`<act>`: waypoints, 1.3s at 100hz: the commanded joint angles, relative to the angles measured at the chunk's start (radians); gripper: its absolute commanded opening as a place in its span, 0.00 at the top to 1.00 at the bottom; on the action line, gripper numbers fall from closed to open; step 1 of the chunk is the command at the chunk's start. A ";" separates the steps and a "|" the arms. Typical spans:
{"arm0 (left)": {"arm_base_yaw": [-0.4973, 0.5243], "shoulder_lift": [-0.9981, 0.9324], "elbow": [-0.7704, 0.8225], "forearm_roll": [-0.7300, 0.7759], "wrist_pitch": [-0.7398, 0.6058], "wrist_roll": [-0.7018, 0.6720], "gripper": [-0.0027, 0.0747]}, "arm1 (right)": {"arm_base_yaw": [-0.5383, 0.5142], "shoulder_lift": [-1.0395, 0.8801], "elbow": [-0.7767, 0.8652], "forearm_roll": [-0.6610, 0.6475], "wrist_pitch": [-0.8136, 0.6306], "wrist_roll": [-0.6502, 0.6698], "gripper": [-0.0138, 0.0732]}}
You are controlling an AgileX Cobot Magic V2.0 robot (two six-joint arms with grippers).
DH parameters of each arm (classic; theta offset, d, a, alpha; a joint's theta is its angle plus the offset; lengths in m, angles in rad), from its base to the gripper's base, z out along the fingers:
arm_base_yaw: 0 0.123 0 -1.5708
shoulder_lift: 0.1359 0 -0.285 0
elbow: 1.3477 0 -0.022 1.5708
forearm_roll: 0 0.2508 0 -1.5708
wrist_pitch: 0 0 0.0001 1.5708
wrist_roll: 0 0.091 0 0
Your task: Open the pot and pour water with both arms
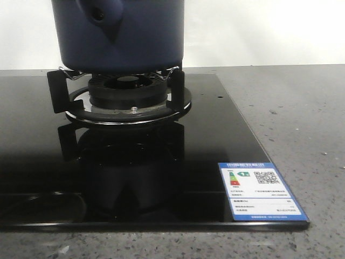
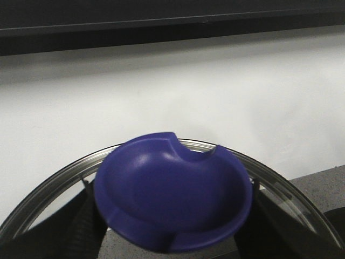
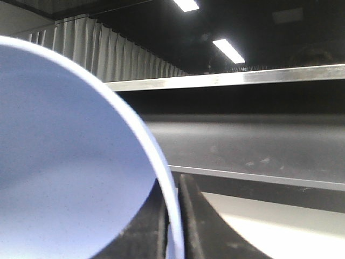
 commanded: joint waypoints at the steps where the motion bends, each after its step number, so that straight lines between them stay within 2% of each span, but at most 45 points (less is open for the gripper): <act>1: 0.001 -0.028 -0.038 -0.052 -0.003 -0.010 0.48 | 0.000 -0.048 -0.026 -0.010 -0.082 -0.004 0.89; 27: 0.001 -0.028 -0.038 -0.052 -0.003 -0.010 0.48 | 0.000 -0.048 -0.030 -0.008 -0.055 -0.004 0.89; 44: 0.001 -0.028 -0.038 -0.070 0.058 -0.010 0.48 | 0.000 -0.082 -0.082 0.005 0.115 -0.004 0.89; 58: 0.001 -0.028 -0.038 -0.108 0.120 -0.010 0.48 | -0.011 -0.145 -0.157 0.108 0.466 -0.004 0.89; 68: -0.005 -0.028 -0.038 -0.132 0.160 -0.010 0.48 | -0.067 -0.196 -0.229 0.185 0.764 -0.004 0.89; 90: -0.083 -0.028 -0.038 -0.143 0.193 -0.010 0.48 | -0.299 -0.252 -0.395 0.214 1.426 0.008 0.89; 91: -0.089 -0.028 -0.038 -0.143 0.193 -0.010 0.48 | -0.316 -0.252 -0.406 0.214 1.499 0.012 0.89; 92: -0.093 -0.028 -0.038 -0.143 0.193 -0.010 0.48 | -0.325 -0.252 -0.411 0.214 1.499 0.016 0.89; 94: -0.103 -0.028 -0.038 -0.143 0.193 -0.010 0.48 | -0.361 -0.252 -0.430 0.214 1.596 0.026 0.89; 105: -0.152 -0.028 -0.040 -0.145 0.195 -0.010 0.48 | -0.489 -0.249 -0.455 0.211 1.930 0.049 0.89; 119: -0.184 -0.028 -0.040 -0.147 0.195 -0.008 0.48 | -0.630 -0.217 -0.447 0.205 2.194 0.049 0.89; 130: -0.197 -0.028 -0.040 -0.159 0.197 -0.004 0.48 | -0.707 -0.194 -0.378 0.205 2.213 0.049 0.89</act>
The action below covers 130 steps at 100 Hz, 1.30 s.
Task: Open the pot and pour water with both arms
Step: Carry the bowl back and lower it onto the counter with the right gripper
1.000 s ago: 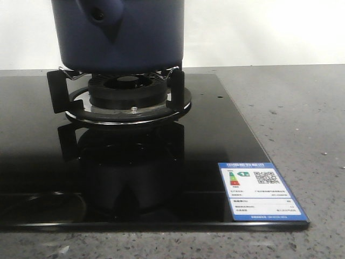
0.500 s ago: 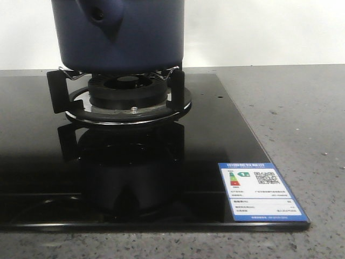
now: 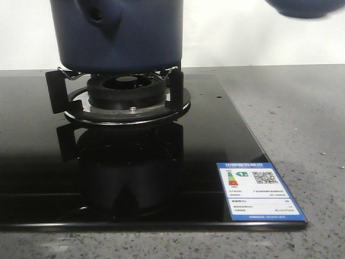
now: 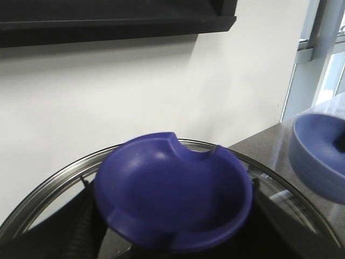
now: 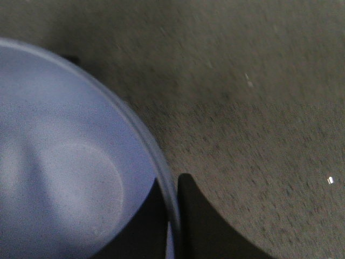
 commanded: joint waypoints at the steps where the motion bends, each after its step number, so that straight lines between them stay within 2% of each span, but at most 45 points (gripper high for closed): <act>1: -0.016 -0.028 -0.040 -0.090 0.000 -0.004 0.48 | -0.055 -0.019 0.025 0.018 -0.007 0.004 0.89; 15: -0.020 -0.028 -0.040 -0.097 0.008 -0.002 0.48 | -0.098 -0.018 0.159 0.023 -0.064 0.004 0.89; 31: -0.020 -0.028 -0.040 -0.097 0.008 -0.002 0.48 | -0.100 -0.018 0.227 0.030 -0.119 0.002 0.89; 58: -0.020 -0.028 -0.040 -0.097 0.008 -0.002 0.48 | -0.100 -0.006 0.229 0.034 -0.147 0.002 0.89; 116: -0.020 -0.028 -0.040 -0.097 0.008 -0.002 0.48 | -0.100 0.045 0.235 0.025 -0.109 -0.013 0.89; 124: -0.020 -0.028 -0.040 -0.097 0.008 -0.002 0.48 | -0.100 0.045 0.235 0.024 -0.109 -0.013 0.87; 130: -0.020 -0.028 -0.040 -0.097 0.008 -0.002 0.48 | -0.100 0.045 0.235 0.017 -0.111 -0.013 0.82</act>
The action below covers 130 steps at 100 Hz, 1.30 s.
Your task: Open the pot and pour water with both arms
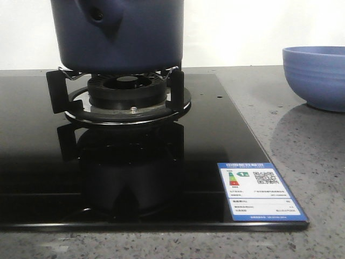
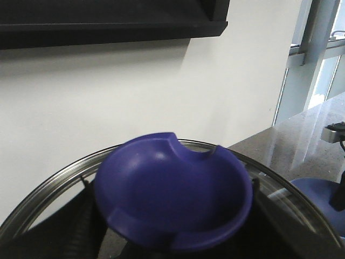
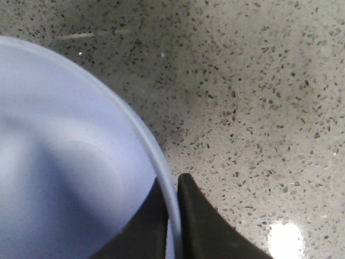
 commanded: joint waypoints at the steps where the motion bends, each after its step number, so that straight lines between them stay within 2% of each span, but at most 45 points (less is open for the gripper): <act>1: -0.010 -0.028 -0.040 -0.080 0.004 -0.003 0.48 | -0.007 -0.037 -0.022 0.004 -0.019 -0.012 0.81; 16: -0.010 -0.028 -0.040 -0.080 0.004 -0.003 0.48 | -0.007 -0.037 -0.026 0.002 0.002 -0.012 0.56; 28: -0.010 -0.028 -0.040 -0.080 0.007 -0.003 0.48 | -0.011 -0.037 -0.068 -0.005 0.044 -0.012 0.44; 44: -0.010 -0.024 -0.040 -0.080 0.044 -0.003 0.48 | -0.013 -0.068 -0.198 0.006 0.136 -0.012 0.44; 62: -0.011 0.008 -0.040 -0.082 0.134 -0.003 0.48 | -0.013 -0.183 -0.289 0.082 0.119 -0.012 0.44; 75: -0.023 0.051 -0.040 -0.086 0.183 0.001 0.48 | -0.013 -0.279 -0.291 0.094 0.095 -0.012 0.44; 95: -0.101 0.119 -0.040 -0.087 0.184 0.122 0.48 | -0.013 -0.379 -0.291 0.100 0.101 -0.012 0.44; 120: -0.123 0.178 -0.040 -0.089 0.153 0.253 0.48 | -0.009 -0.427 -0.287 0.103 0.120 -0.012 0.44; 130: -0.123 0.197 -0.042 -0.091 0.153 0.262 0.48 | -0.009 -0.429 -0.285 0.105 0.124 -0.012 0.44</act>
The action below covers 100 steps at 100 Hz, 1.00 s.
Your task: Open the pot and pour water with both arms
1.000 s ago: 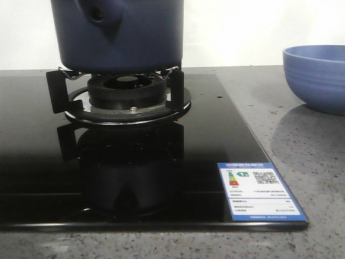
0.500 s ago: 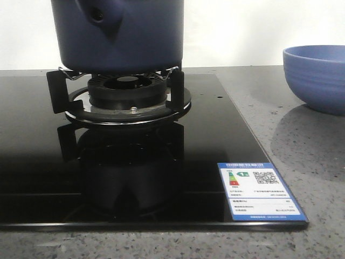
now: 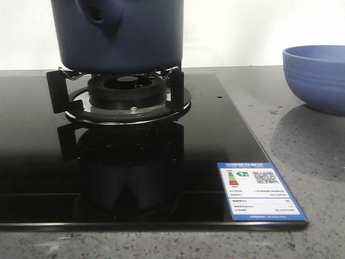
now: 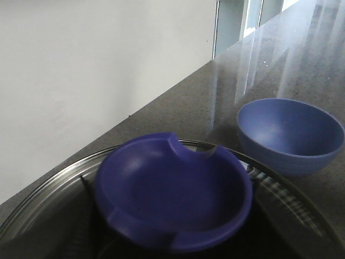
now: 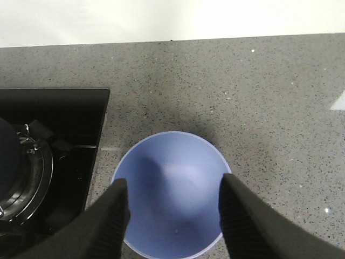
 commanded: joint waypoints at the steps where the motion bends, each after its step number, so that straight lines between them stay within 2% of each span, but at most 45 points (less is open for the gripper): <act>1: -0.013 -0.021 -0.042 -0.090 0.012 0.019 0.48 | -0.002 -0.027 -0.026 0.029 -0.042 -0.012 0.44; 37: -0.013 -0.005 -0.042 -0.118 0.022 0.020 0.48 | -0.002 -0.027 -0.026 0.033 -0.042 -0.012 0.44; 74: -0.013 -0.001 -0.042 -0.161 0.022 0.091 0.48 | -0.002 -0.027 -0.026 0.054 -0.042 -0.012 0.44; 100: -0.051 -0.001 -0.042 -0.161 -0.013 0.133 0.48 | -0.002 -0.027 -0.026 0.059 -0.042 -0.012 0.44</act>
